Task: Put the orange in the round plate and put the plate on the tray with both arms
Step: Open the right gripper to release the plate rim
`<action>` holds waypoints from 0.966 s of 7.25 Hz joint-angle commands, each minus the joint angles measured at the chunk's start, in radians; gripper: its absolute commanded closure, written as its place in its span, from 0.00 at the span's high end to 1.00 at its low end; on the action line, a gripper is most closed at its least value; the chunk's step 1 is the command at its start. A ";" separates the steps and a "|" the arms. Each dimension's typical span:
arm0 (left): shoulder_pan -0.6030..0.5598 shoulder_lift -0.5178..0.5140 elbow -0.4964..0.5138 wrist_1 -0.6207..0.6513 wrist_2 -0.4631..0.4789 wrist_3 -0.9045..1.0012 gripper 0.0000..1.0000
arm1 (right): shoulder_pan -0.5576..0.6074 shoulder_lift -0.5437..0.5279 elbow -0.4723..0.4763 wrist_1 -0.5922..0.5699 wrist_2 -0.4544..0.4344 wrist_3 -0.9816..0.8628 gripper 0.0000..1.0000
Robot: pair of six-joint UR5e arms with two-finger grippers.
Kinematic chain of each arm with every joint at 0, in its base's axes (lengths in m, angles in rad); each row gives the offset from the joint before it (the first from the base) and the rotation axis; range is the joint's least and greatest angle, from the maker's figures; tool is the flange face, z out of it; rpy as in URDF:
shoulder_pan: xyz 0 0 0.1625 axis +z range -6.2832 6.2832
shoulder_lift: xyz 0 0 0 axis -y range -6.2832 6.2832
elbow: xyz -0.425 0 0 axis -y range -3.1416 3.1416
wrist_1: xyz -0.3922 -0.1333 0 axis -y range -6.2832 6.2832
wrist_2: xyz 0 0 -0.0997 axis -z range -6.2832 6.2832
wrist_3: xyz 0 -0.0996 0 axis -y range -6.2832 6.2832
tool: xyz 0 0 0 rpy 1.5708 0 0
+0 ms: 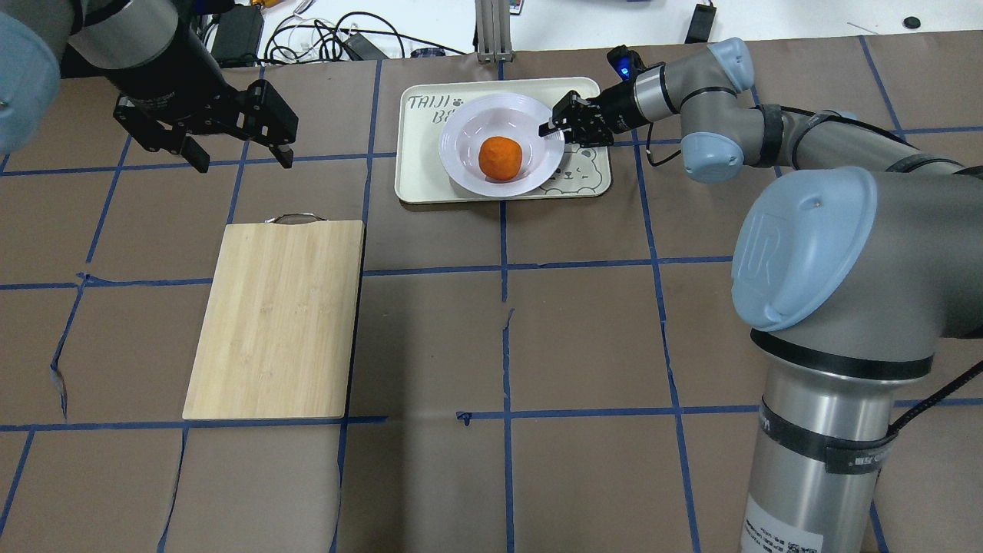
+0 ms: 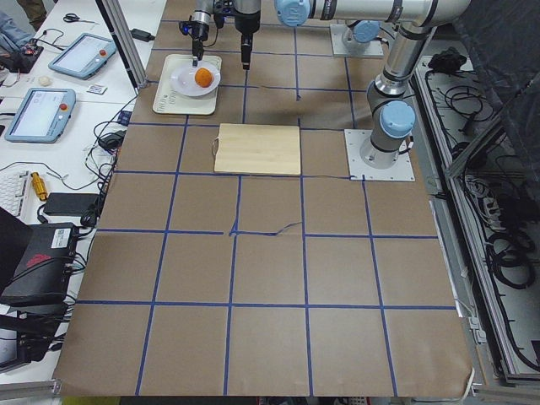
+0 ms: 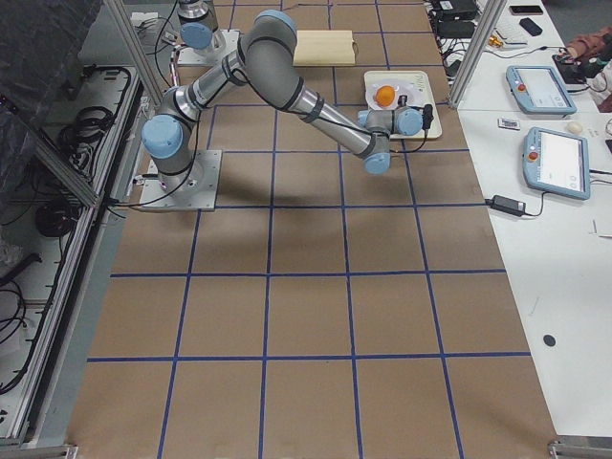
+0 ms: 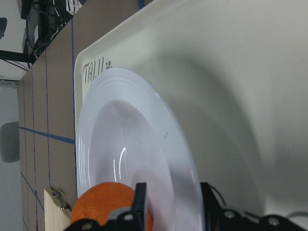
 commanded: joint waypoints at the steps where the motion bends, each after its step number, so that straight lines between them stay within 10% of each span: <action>1: 0.000 0.000 0.000 0.000 0.000 0.000 1.00 | -0.001 -0.059 0.006 0.000 -0.115 0.041 1.00; 7: 0.000 0.000 0.002 0.001 -0.002 0.000 1.00 | 0.005 -0.393 0.009 0.521 -0.520 0.039 1.00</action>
